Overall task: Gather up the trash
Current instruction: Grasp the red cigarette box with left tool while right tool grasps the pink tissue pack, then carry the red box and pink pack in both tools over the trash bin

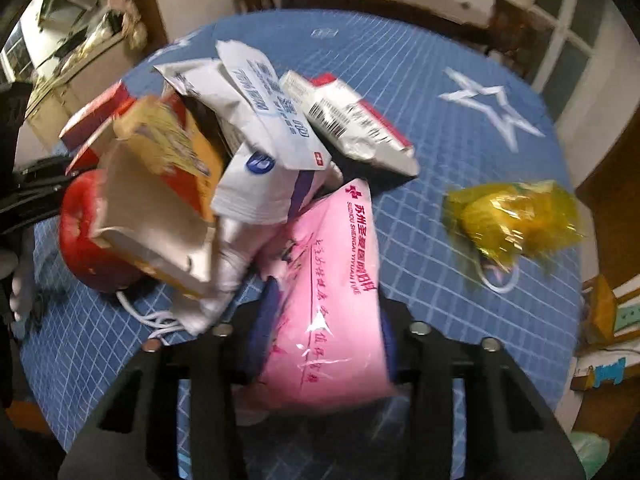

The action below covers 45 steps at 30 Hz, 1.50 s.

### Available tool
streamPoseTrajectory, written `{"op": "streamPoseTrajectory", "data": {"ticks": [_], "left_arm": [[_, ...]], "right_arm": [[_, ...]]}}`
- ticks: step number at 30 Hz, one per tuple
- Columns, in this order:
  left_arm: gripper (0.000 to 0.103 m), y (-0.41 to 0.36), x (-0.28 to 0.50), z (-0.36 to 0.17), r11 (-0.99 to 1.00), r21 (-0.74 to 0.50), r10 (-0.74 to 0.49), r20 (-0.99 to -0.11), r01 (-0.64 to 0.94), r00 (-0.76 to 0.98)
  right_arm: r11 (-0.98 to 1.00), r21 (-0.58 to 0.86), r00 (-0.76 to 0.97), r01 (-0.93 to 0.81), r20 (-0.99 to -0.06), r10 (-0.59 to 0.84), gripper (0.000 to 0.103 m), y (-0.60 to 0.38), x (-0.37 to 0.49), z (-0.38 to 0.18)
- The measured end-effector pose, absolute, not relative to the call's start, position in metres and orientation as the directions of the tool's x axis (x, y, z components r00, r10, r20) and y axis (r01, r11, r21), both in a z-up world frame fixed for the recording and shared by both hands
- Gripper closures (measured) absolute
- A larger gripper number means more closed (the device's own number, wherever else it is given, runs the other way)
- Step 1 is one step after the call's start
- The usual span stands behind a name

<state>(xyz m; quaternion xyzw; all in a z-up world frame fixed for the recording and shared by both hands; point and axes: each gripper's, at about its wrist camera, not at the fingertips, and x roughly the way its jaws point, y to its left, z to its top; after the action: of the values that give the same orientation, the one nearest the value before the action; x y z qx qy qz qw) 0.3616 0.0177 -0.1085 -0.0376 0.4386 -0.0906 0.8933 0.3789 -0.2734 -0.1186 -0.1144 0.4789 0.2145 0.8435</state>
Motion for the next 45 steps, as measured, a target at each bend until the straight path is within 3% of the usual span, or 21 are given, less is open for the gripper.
{"op": "streamPoseTrajectory", "data": {"ticks": [1, 4, 18, 27, 45], "left_arm": [[0.079, 0.017, 0.359, -0.107, 0.980, -0.151, -0.200, -0.773, 0.132, 0.602], [0.080, 0.022, 0.345, -0.101, 0.976, -0.173, -0.215, -0.743, 0.129, 0.634], [0.080, 0.008, 0.223, -0.050, 0.948, -0.233, -0.316, -0.592, 0.218, 0.741], [0.080, -0.021, 0.156, -0.022, 0.952, -0.192, -0.304, -0.499, 0.239, 0.811], [0.080, -0.074, 0.105, -0.001, 0.956, -0.131, -0.293, -0.425, 0.262, 0.856]], "right_arm": [[0.891, 0.016, 0.473, -0.453, -0.843, 0.256, 0.079, -0.278, 0.373, -0.114], [0.913, 0.038, 0.536, -0.407, -0.799, 0.272, 0.082, -0.291, 0.353, -0.101], [0.952, 0.029, 0.777, -0.305, -0.570, 0.267, 0.084, -0.286, 0.216, -0.051], [0.965, 0.009, 0.855, -0.261, -0.462, 0.236, 0.083, -0.262, 0.166, -0.035], [0.982, -0.026, 0.902, -0.187, -0.401, 0.162, 0.083, -0.255, 0.129, -0.022]]}}
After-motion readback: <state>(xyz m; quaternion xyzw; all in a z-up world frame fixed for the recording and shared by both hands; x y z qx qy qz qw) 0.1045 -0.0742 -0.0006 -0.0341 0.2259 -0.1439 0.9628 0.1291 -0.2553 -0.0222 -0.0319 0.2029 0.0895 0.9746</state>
